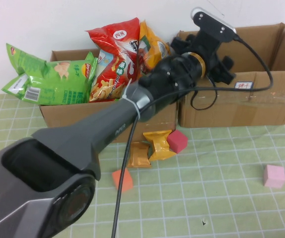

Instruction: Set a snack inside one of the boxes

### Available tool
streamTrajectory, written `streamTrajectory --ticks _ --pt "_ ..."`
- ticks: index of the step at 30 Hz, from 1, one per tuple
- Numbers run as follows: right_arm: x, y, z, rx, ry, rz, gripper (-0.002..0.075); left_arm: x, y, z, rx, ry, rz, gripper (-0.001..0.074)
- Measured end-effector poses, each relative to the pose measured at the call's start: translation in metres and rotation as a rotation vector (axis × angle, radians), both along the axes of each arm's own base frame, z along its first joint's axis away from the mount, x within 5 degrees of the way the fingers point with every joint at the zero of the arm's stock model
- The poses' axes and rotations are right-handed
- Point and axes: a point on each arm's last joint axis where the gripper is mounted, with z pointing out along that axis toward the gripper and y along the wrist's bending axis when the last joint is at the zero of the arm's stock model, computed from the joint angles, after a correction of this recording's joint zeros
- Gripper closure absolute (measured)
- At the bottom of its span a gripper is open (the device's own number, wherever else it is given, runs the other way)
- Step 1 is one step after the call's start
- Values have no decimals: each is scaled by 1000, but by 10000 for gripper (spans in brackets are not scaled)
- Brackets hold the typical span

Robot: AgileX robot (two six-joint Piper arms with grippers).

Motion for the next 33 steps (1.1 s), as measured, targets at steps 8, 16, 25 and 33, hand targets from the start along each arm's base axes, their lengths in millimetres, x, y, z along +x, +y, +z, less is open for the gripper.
streamTrajectory --ticks 8,16,25,33 --pt "0 0 0 0 0 0 728 -31 39 85 40 104 212 671" --pt "0 0 0 0 0 0 728 -103 32 128 149 23 22 734" --pt "0 0 0 0 0 0 728 -201 56 121 119 20 -180 735" --pt "0 0 0 0 0 0 728 -250 124 132 111 126 -79 736"
